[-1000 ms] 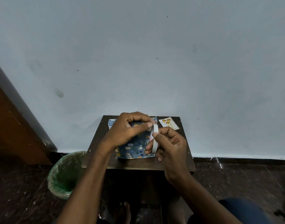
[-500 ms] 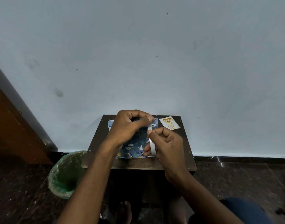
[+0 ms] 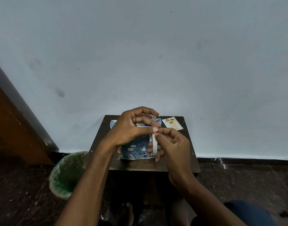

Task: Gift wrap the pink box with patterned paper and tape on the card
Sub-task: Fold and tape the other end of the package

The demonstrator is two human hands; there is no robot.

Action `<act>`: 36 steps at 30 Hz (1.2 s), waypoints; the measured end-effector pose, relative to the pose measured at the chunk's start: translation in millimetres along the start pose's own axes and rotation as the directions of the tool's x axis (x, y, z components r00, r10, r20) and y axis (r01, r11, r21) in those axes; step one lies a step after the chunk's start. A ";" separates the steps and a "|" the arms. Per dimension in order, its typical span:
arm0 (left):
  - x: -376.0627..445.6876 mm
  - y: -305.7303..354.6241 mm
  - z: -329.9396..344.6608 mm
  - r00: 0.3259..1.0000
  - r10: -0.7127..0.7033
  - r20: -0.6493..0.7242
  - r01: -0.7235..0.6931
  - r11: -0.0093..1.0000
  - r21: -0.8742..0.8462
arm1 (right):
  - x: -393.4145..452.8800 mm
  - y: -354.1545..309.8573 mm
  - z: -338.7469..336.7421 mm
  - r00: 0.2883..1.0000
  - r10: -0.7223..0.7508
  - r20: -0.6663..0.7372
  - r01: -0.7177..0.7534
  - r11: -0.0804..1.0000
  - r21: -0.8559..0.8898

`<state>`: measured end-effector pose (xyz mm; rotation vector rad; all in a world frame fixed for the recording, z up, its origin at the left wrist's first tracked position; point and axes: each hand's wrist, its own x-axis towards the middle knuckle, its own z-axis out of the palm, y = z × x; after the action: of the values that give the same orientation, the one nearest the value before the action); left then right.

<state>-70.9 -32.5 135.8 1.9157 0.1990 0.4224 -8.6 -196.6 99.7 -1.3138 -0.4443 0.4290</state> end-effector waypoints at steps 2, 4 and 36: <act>1.2 -1.6 1.9 1.000 -0.001 -0.029 0.000 1.000 -0.006 | -1.0 0.6 0.9 0.999 -0.037 -0.013 0.037 0.999 -0.029; 2.3 -4.2 3.8 0.998 -0.008 -0.069 0.007 1.000 -0.020 | -1.9 1.5 1.8 0.998 -0.063 -0.008 0.063 0.996 -0.057; 9.4 -3.9 10.5 0.995 -0.054 -0.082 0.060 0.996 0.072 | 109.9 92.7 -70.4 0.996 -0.031 -0.080 -0.075 0.136 -0.988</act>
<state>-58.0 -37.0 130.6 1.9628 0.3253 0.4595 117.1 -176.5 2.7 -2.7066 -0.6889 0.0023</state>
